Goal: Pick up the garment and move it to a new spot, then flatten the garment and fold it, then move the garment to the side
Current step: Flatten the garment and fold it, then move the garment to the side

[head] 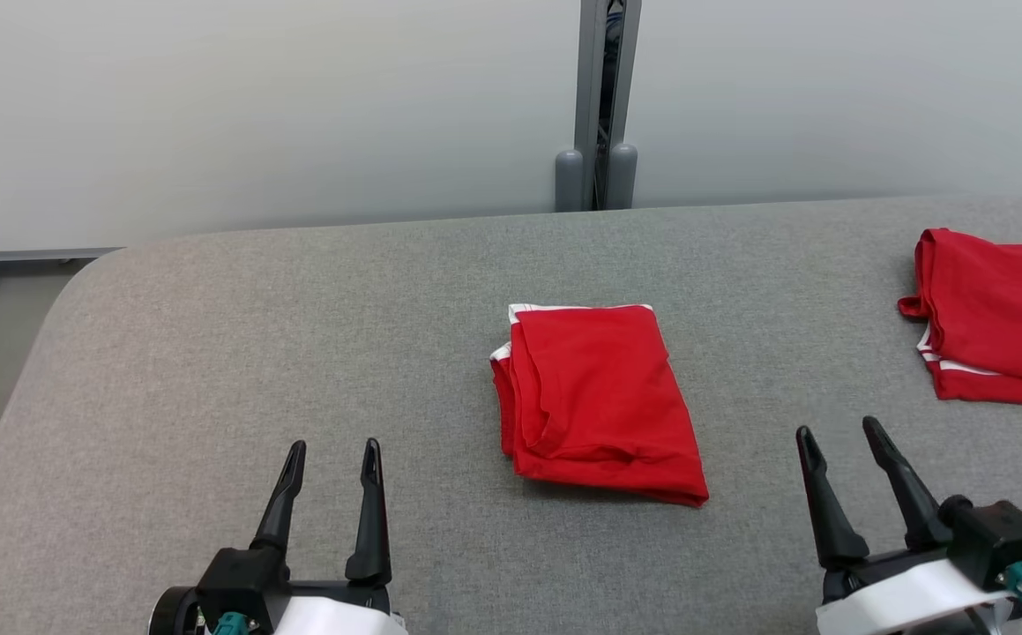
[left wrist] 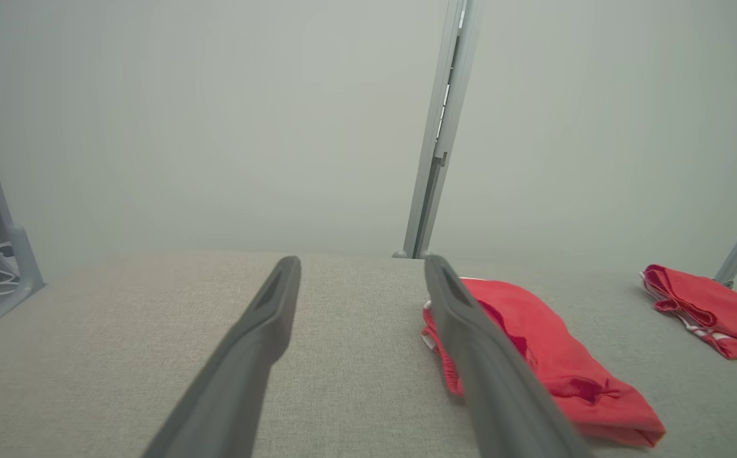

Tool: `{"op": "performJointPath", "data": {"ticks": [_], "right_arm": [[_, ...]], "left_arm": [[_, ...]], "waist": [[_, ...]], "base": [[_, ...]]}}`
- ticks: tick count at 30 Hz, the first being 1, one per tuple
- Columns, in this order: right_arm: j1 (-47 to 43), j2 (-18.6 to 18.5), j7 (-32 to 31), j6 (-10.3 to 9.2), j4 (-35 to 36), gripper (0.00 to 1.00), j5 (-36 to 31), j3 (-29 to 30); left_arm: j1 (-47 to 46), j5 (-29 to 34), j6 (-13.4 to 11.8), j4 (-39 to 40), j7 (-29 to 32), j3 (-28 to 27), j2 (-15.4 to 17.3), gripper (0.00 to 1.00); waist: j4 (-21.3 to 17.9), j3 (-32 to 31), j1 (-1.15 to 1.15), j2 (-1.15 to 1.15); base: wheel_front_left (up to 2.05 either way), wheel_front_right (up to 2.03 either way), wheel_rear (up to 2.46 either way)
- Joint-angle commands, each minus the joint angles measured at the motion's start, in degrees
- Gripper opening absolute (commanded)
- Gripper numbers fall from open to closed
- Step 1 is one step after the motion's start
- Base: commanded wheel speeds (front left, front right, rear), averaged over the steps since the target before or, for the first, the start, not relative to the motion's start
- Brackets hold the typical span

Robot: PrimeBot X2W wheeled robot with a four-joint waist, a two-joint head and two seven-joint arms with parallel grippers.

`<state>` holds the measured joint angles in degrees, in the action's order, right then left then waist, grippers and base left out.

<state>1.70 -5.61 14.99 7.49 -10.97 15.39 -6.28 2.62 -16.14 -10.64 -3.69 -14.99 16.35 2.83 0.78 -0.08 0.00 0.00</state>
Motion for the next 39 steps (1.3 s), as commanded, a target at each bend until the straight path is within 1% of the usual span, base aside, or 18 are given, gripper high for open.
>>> {"op": "performJointPath", "data": {"ticks": [1, 8, 28, 31, 33, 37, 39], "right_arm": [[-1.1, -0.2, 0.3, 0.00, 0.9, 1.00, -1.3, -0.2], [-2.7, 0.3, 0.3, 0.00, 2.0, 1.00, -3.0, -0.5], [-2.8, 0.9, 0.3, 0.00, 1.0, 1.00, -3.0, -0.6], [-1.5, 0.7, 0.3, 0.00, -0.7, 1.00, -1.2, -1.8], [-0.4, 0.3, 0.3, -0.01, -3.2, 1.00, 0.5, -2.7], [3.3, 0.6, 0.3, 0.00, -9.9, 1.00, 8.5, -4.4], [5.6, 0.5, -0.2, 0.00, -13.0, 1.00, 14.2, -5.5]], "left_arm": [[0.3, 0.8, 0.2, -0.1, -0.2, -0.4, 0.2, 1.00], [1.0, 2.0, 0.1, -0.3, -0.2, -0.5, 0.2, 1.00], [1.4, 3.6, -0.1, -0.3, -0.2, -0.1, 0.2, 1.00], [1.3, 4.1, -0.4, -0.4, -0.2, 0.1, 0.2, 1.00], [1.1, 4.3, -0.3, -0.5, -0.2, 0.4, 0.2, 1.00], [0.5, 4.9, 0.2, -0.5, -0.2, 1.0, 0.2, 1.00], [0.1, 5.1, 0.2, -0.3, -0.2, 1.2, 0.2, 1.00]], "waist": [[-0.2, -0.3, 0.00, 0.00], [-0.3, -0.9, 0.00, 0.00], [0.6, -0.7, 0.00, 0.00], [0.9, -0.4, 0.00, 0.00], [1.3, -0.2, 0.00, 0.00], [2.5, 0.6, 0.00, 0.00], [3.2, 1.2, 0.00, 0.00]], "base": [[0.00, 0.00, 0.00], [0.00, 0.00, 0.00], [0.00, 0.00, 0.00], [0.00, 0.00, 0.00], [0.00, 0.00, 0.00], [0.00, 0.00, 0.00], [0.00, 0.00, 0.00]]}}
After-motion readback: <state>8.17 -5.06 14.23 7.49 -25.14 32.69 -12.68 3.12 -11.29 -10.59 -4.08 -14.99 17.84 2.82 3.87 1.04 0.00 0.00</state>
